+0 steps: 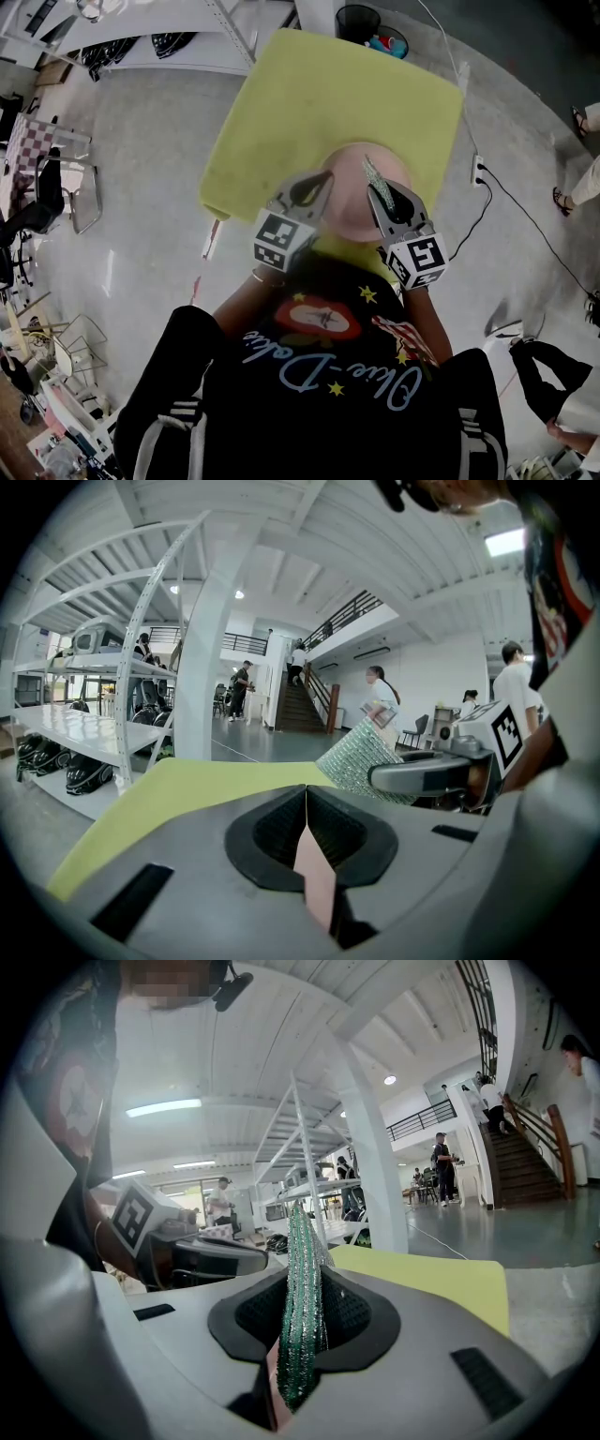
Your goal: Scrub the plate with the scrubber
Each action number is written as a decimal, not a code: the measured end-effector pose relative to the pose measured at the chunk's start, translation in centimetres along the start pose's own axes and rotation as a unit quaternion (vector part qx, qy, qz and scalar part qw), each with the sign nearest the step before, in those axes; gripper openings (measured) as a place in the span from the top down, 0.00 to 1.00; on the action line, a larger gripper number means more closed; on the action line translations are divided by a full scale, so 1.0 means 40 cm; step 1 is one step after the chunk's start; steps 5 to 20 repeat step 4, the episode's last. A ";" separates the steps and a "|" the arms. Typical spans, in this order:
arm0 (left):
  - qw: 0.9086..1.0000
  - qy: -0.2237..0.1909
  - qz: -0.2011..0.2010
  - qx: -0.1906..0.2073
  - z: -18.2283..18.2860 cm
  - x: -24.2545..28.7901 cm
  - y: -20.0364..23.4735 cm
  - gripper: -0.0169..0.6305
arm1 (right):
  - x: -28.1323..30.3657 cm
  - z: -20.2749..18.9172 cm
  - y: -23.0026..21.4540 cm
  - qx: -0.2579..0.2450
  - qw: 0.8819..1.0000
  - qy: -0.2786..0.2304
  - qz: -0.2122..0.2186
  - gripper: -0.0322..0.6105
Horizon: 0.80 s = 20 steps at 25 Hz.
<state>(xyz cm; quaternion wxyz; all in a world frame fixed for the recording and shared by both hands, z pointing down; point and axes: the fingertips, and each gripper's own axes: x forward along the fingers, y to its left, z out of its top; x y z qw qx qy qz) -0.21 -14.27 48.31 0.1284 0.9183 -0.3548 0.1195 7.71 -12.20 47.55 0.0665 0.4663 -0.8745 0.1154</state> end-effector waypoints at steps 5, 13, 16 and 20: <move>1.000 -0.002 0.003 0.000 0.008 0.006 0.004 0.97 | 0.003 0.004 -0.007 -0.004 1.000 0.001 0.001 0.86; 1.000 -0.002 0.003 0.000 0.008 0.006 0.004 0.97 | 0.003 0.004 -0.007 -0.004 1.000 0.001 0.001 0.86; 1.000 -0.002 0.003 0.000 0.008 0.006 0.004 0.97 | 0.003 0.004 -0.007 -0.004 1.000 0.001 0.001 0.86; 1.000 -0.002 0.003 0.000 0.008 0.006 0.004 0.97 | 0.003 0.004 -0.007 -0.004 1.000 0.001 0.001 0.86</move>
